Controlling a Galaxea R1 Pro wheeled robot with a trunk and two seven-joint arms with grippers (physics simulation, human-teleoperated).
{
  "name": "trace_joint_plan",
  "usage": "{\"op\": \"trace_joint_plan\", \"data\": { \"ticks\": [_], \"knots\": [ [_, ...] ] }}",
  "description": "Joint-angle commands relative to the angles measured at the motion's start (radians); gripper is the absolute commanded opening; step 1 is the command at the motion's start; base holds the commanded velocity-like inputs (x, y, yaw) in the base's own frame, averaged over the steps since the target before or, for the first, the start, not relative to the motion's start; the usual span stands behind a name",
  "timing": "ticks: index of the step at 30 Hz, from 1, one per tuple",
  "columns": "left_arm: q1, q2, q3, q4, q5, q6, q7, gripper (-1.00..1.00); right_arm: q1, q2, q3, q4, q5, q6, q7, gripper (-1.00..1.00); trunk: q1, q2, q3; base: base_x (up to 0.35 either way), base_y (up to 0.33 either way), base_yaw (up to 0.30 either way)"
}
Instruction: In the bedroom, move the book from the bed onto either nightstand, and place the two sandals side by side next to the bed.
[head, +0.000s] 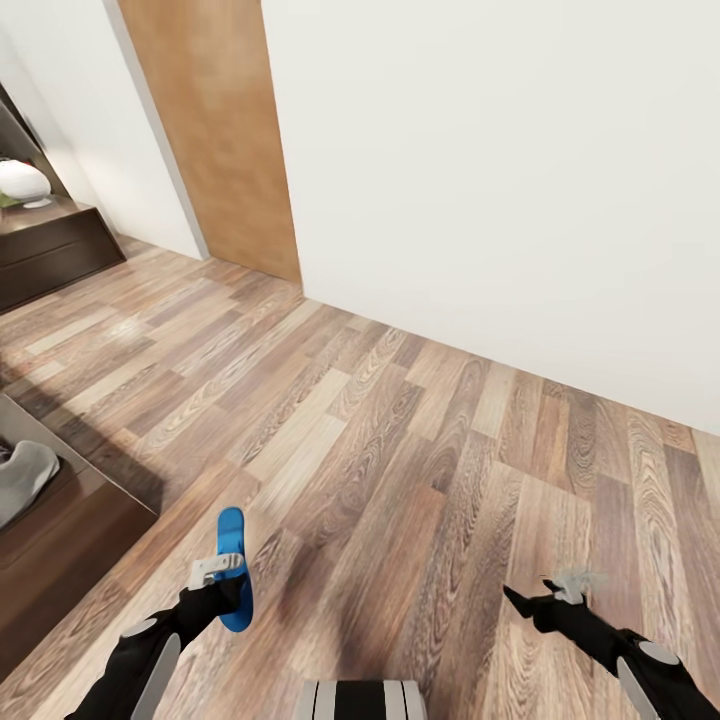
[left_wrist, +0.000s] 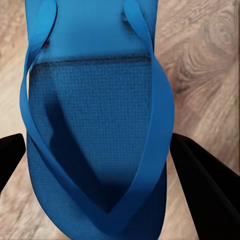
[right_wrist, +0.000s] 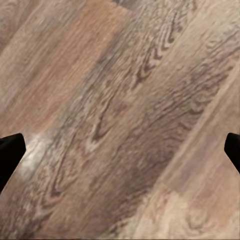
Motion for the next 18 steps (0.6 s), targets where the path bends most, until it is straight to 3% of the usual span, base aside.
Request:
{"op": "trace_joint_plan", "data": {
  "ticks": [1,5,6,7,9,13,18],
  "knots": [
    [0.0,0.0,0.002,-0.001,0.006,0.007,-0.003,-1.0,0.0,-0.001,-0.004,-0.021,-0.01,0.019,0.038,1.0,-0.001,0.0,0.003,0.0,0.0,0.0],
    [0.0,0.0,0.001,0.0,0.006,0.007,-0.003,-1.0,0.0,-0.04,-0.042,-0.06,-0.04,0.039,0.081,1.0,-0.002,0.001,0.019,0.0,0.0,0.0],
    [0.0,0.0,0.001,0.0,0.006,0.007,-0.003,-1.0,0.0,-0.055,-0.07,-0.068,-0.087,0.043,0.087,1.0,-0.003,0.001,0.023,0.0,0.0,0.0],
    [0.0,0.0,0.0,0.0,0.006,0.007,-0.003,-1.0,0.0,-0.059,-0.078,-0.069,-0.109,0.044,0.088,1.0,-0.003,0.001,0.026,0.0,0.0,0.0],
    [0.0,0.0,-0.001,0.0,0.006,0.007,-0.003,-1.0,0.001,-0.073,-0.097,-0.072,-0.204,0.046,0.091,1.0,-0.004,0.002,0.034,0.0,0.0,0.0],
    [0.0,-0.001,-0.003,0.0,0.006,0.007,-0.003,-1.0,0.003,-0.082,-0.108,-0.067,-0.301,0.045,0.093,1.0,-0.006,0.003,0.05,0.0,0.0,0.0],
    [0.0,-0.002,-0.004,0.002,0.005,0.007,-0.003,-1.0,0.007,-0.083,-0.112,-0.065,-0.328,0.032,0.09,1.0,-0.008,0.004,0.069,0.0,0.0,0.0]
  ]
}}
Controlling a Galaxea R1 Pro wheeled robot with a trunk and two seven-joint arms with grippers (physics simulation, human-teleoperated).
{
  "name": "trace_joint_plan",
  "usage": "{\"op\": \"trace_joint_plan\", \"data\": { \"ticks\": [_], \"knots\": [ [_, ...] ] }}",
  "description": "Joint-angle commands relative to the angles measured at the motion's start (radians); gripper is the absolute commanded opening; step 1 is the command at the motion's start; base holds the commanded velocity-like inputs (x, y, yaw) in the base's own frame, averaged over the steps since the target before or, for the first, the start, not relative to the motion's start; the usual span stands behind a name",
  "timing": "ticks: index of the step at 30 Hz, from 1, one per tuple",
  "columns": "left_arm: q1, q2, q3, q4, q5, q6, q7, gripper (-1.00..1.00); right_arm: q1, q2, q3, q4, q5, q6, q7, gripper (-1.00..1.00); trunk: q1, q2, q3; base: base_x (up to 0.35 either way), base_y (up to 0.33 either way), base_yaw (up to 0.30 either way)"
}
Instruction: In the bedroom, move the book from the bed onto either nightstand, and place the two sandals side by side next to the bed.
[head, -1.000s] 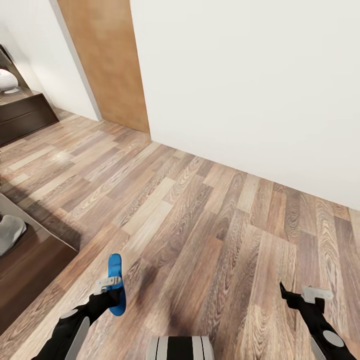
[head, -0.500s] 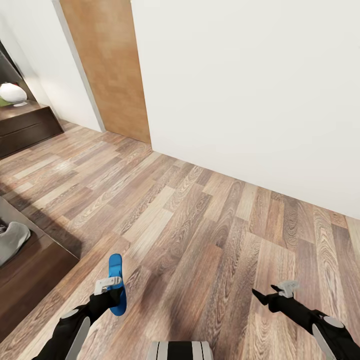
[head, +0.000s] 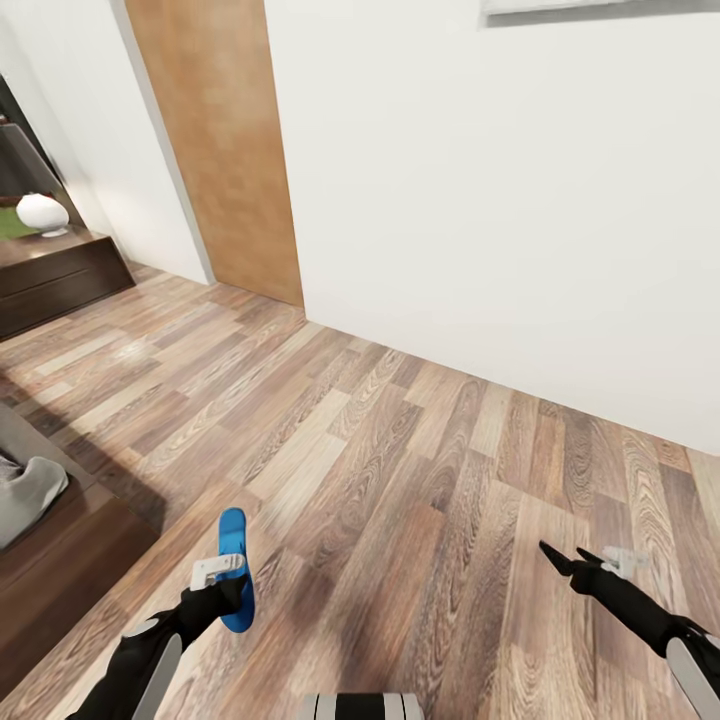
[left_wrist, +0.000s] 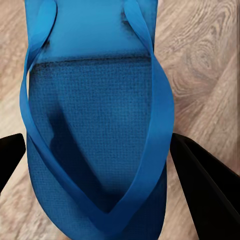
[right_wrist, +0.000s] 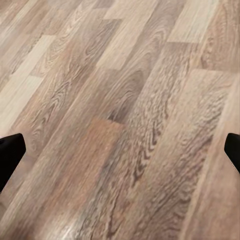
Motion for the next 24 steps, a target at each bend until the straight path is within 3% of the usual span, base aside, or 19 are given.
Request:
{"op": "trace_joint_plan", "data": {
  "ticks": [1,24],
  "knots": [
    [0.0,0.0,0.001,-0.001,0.005,0.007,-0.003,-1.0,0.0,0.0,-0.002,0.001,-0.01,0.009,0.004,1.0,-0.001,0.0,0.003,0.0,0.0,0.0],
    [0.0,-0.002,-0.001,0.001,0.005,0.006,-0.005,-1.0,0.0,0.0,-0.002,0.04,-0.01,0.007,0.001,1.0,-0.011,0.005,0.092,0.0,0.0,0.0]
  ]
}}
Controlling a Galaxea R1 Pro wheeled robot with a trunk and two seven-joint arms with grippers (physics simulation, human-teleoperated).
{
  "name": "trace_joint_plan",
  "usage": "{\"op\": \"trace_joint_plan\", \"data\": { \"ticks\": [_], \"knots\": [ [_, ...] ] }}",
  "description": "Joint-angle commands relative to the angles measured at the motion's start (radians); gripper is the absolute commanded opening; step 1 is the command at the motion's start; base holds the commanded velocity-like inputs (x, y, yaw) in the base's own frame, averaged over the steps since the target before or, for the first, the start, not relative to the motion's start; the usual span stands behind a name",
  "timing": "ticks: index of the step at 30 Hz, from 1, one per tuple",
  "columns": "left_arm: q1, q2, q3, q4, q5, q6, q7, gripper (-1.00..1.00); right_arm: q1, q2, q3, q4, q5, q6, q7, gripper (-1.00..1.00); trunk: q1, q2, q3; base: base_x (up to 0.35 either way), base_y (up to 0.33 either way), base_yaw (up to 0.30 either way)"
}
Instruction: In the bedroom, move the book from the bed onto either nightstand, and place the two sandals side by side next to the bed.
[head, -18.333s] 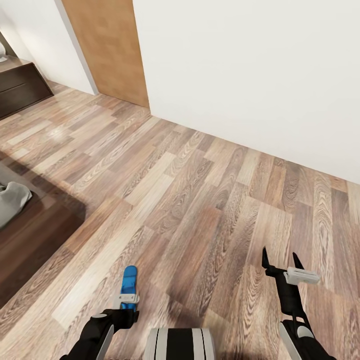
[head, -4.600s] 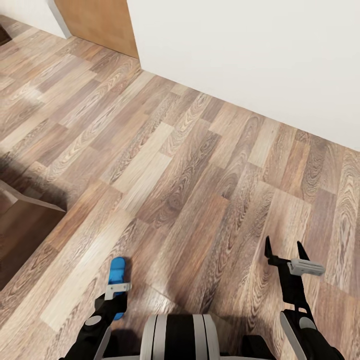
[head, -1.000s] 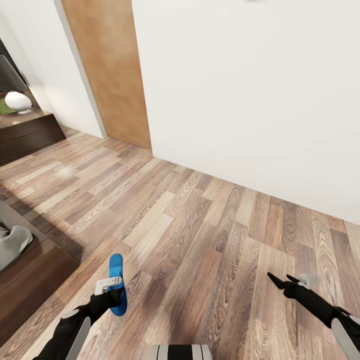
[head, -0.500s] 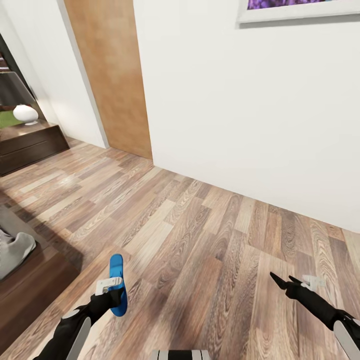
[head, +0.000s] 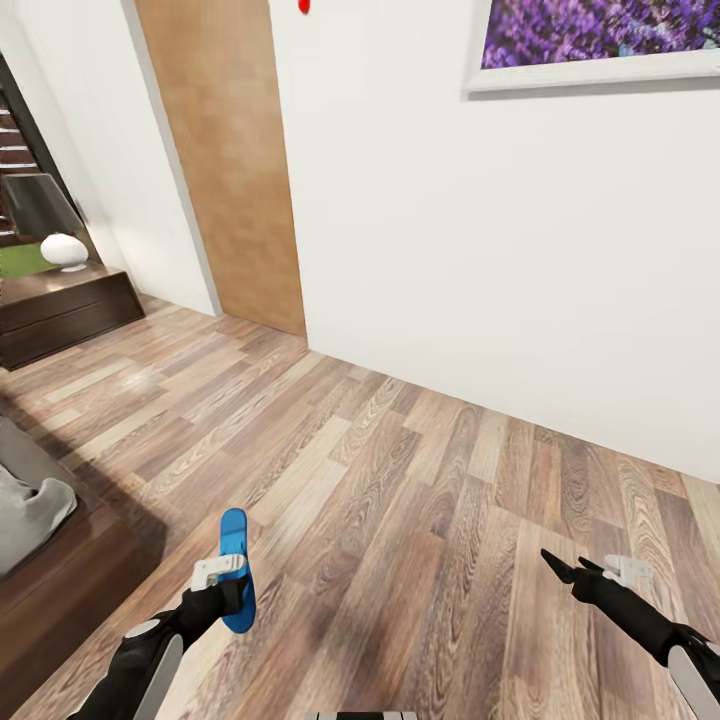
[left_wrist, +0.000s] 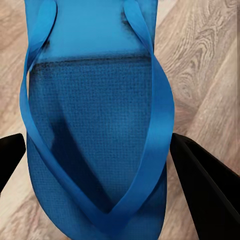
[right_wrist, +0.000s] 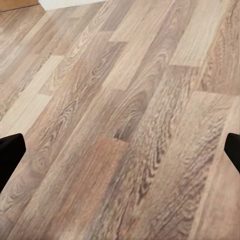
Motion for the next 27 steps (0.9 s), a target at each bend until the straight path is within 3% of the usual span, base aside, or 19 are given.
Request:
{"op": "trace_joint_plan", "data": {
  "ticks": [1,6,9,12,13,14,15,27],
  "knots": [
    [0.0,0.0,0.002,0.0,0.006,0.007,-0.003,-1.0,0.0,0.0,-0.002,0.005,-0.01,0.009,0.002,1.0,-0.001,0.0,0.003,0.0,0.0,0.0],
    [0.0,-0.002,-0.008,0.002,0.005,0.007,-0.003,-1.0,0.0,0.006,-0.001,0.073,-0.01,-0.014,-0.001,1.0,-0.003,0.001,0.022,0.0,0.0,0.0],
    [0.0,-0.002,-0.015,0.004,0.006,0.007,-0.003,-1.0,-0.001,0.01,0.0,0.182,-0.009,-0.114,-0.001,1.0,-0.004,0.002,0.034,0.0,0.0,0.0],
    [0.0,-0.001,-0.016,0.016,0.006,0.007,-0.003,-1.0,-0.001,0.01,0.0,0.338,-0.009,-0.285,-0.002,1.0,-0.006,0.003,0.046,0.0,0.0,0.0],
    [0.0,-0.001,-0.016,0.022,0.006,0.007,-0.003,-1.0,-0.001,0.011,0.0,0.364,-0.009,-0.309,-0.002,1.0,-0.006,0.003,0.05,0.0,0.0,0.0],
    [0.0,0.0,-0.015,0.053,0.005,0.005,-0.004,-1.0,-0.002,0.011,0.002,0.459,-0.008,-0.376,-0.002,1.0,-0.006,0.003,0.053,0.0,0.0,0.0],
    [0.0,0.001,-0.015,0.066,0.005,0.004,-0.004,-1.0,-0.002,0.011,0.003,0.495,-0.007,-0.394,-0.002,1.0,-0.007,0.003,0.057,0.0,0.0,0.0],
    [0.01,0.018,-0.012,0.097,0.006,-0.001,-0.006,-1.0,-0.002,0.011,0.006,0.564,-0.006,-0.427,0.003,1.0,-0.012,0.006,0.104,0.0,0.0,0.0]
  ]
}}
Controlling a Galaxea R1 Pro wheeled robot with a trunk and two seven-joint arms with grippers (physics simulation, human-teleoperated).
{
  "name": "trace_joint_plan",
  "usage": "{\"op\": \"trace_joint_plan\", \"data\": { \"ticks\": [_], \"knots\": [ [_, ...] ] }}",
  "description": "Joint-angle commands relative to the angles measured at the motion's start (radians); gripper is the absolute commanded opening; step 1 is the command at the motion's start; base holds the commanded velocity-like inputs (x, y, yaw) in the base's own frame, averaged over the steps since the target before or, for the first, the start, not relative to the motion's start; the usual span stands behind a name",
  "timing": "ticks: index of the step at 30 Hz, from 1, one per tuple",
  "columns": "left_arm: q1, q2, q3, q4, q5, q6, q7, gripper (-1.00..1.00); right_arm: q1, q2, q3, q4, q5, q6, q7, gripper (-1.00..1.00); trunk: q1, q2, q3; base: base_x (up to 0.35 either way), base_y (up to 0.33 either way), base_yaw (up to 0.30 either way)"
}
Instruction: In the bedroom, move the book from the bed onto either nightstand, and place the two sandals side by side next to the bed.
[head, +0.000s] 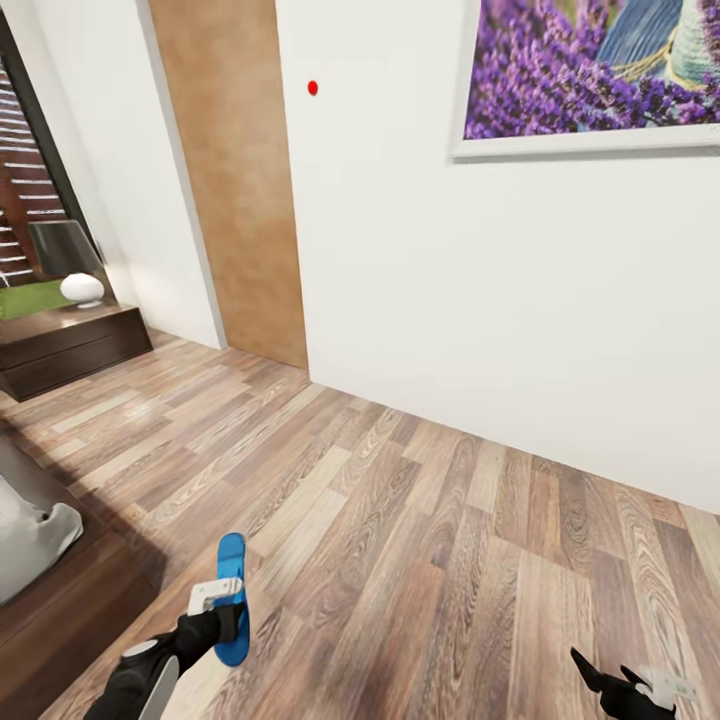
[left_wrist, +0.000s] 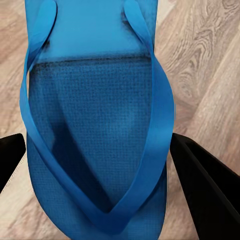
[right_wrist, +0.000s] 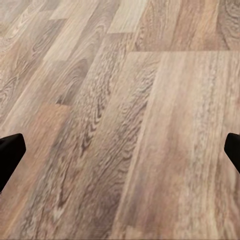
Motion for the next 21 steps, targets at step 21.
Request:
{"op": "trace_joint_plan", "data": {
  "ticks": [21],
  "knots": [
    [0.001,0.01,-0.002,0.078,0.003,-0.027,-0.003,-1.0,0.0,0.0,-0.001,0.006,-0.012,-0.008,0.009,1.0,-0.043,0.072,0.073,0.0,0.0,0.0]
  ]
}}
